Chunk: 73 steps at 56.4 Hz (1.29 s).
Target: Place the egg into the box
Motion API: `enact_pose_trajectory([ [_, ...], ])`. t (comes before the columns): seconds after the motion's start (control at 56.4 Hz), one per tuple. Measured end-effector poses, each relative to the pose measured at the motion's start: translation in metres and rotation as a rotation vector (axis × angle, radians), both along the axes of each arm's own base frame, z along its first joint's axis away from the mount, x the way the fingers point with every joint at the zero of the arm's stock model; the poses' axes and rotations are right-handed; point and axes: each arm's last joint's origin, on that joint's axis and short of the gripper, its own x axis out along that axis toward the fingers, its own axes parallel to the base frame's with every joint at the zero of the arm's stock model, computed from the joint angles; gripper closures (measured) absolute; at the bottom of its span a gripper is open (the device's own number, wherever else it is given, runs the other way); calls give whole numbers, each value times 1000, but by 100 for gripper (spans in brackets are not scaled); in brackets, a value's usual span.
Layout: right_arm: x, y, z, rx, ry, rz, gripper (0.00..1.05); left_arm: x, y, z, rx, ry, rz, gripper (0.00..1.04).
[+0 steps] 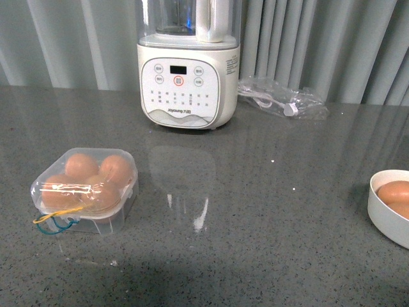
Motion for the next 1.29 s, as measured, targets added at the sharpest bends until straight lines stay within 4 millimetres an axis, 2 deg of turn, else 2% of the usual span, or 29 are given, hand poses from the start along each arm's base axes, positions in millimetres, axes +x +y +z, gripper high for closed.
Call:
enact_pose_trajectory([
  [0.266,0,0,0,0,0,0,7,-12,0,-13,-2,-8,0,101],
  [0.691,0,0,0,0,0,0,7,-12,0,-28,-3,-10,0,101],
  [1.17,0,0,0,0,0,0,7,-14,0,-27,-2,-31,0,101],
  [1.223,0,0,0,0,0,0,7,-14,0,-27,-3,-31,0,96],
  [1.294,0,0,0,0,0,0,7,-14,0,-27,-3,-31,0,78],
])
